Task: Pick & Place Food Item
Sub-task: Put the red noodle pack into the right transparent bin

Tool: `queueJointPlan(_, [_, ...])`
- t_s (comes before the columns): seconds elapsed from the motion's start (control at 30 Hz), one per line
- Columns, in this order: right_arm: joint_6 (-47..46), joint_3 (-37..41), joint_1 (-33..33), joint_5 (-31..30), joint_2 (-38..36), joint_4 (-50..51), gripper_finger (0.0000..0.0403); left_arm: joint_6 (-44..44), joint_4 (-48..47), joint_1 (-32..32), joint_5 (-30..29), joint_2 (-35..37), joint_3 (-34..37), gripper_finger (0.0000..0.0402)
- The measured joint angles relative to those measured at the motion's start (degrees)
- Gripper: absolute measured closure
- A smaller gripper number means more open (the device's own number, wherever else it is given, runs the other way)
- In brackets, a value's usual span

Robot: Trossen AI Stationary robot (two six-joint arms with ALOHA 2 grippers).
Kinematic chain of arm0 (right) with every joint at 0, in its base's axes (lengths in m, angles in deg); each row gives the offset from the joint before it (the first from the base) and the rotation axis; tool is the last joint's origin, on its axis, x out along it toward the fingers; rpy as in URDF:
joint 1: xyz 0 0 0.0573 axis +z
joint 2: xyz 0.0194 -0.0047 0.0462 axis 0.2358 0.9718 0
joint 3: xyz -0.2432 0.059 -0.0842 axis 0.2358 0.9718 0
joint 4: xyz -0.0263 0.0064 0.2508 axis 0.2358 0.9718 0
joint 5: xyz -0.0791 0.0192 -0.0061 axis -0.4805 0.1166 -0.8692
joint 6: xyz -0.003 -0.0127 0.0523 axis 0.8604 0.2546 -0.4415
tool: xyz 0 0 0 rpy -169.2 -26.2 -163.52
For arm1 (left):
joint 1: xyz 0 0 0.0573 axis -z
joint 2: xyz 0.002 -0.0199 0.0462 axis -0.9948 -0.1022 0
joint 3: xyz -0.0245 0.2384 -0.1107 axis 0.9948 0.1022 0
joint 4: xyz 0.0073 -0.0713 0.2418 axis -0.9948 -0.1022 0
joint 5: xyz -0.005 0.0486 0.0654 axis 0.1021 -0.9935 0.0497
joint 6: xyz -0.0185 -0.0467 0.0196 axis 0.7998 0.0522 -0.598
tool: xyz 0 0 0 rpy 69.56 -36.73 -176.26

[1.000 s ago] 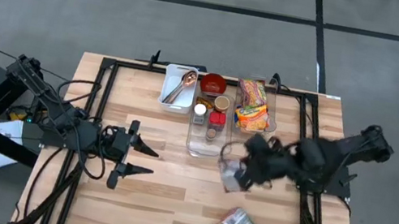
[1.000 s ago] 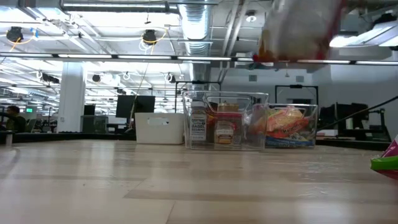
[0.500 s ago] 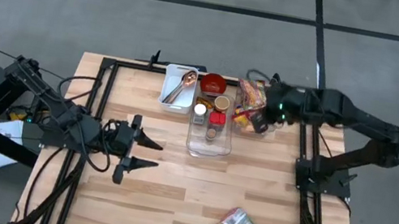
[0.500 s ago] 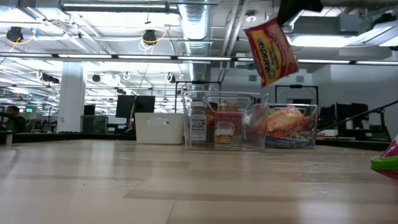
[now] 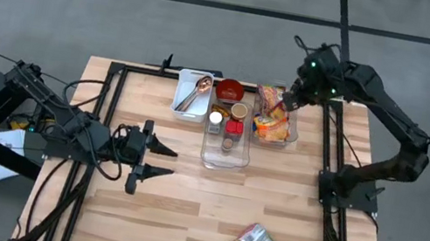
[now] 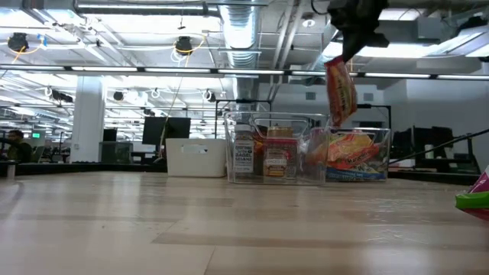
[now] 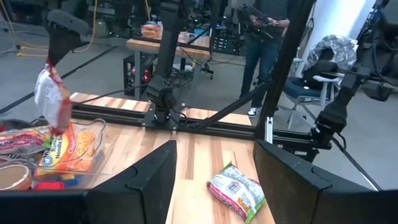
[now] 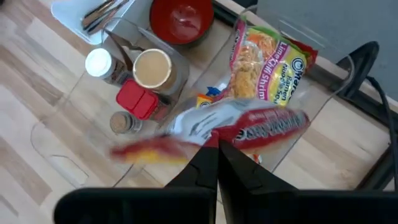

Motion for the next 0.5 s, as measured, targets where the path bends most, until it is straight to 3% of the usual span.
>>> queueJointPlan(0.23, [3.4, 0.0, -3.3, 3.0, 2.3, 1.8, 0.0403, 0.2, 0.0, 0.0, -0.4, 0.0, 0.0, 0.0193])
queueJointPlan(0.4, [4.6, 0.0, -4.8, 10.3, 3.2, 4.0, 0.0403, 0.4, 0.0, 0.0, -0.4, 0.0, 0.0, 0.0193])
queueJointPlan(0.5, [4.8, 0.0, -4.8, 11.5, 3.0, 5.0, 0.0403, 0.5, 0.0, 0.0, -0.4, 0.0, 0.0, 0.0193])
